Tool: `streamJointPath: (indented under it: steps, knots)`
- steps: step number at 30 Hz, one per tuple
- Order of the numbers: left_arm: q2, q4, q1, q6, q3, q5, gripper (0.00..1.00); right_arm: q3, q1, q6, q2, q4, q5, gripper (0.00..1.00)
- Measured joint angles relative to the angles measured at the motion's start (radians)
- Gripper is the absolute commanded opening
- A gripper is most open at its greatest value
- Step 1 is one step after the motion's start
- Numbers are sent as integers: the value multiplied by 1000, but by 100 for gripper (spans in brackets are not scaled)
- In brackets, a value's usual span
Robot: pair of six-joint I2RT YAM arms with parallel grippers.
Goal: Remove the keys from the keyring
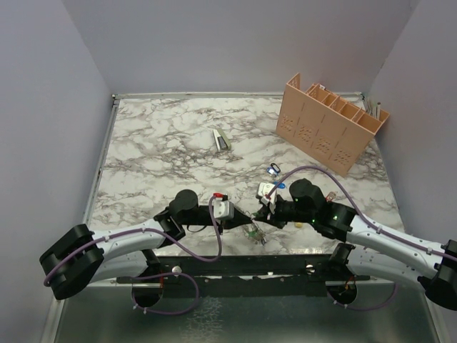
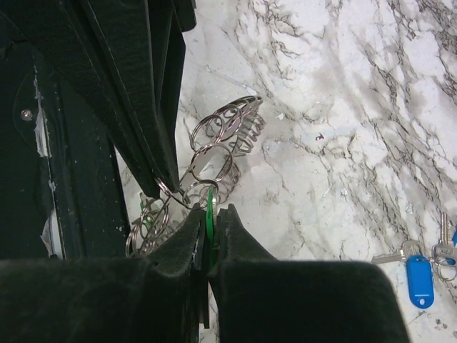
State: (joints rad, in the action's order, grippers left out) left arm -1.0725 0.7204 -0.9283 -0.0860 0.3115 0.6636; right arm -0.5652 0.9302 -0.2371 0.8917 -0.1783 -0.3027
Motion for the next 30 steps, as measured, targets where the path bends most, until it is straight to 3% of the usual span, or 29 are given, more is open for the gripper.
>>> streamJointPath:
  steps: [30]
  knots:
    - [-84, -10, 3, 18, 46, 80, 0, -74, 0, -23, -11, -137, -2, 1]
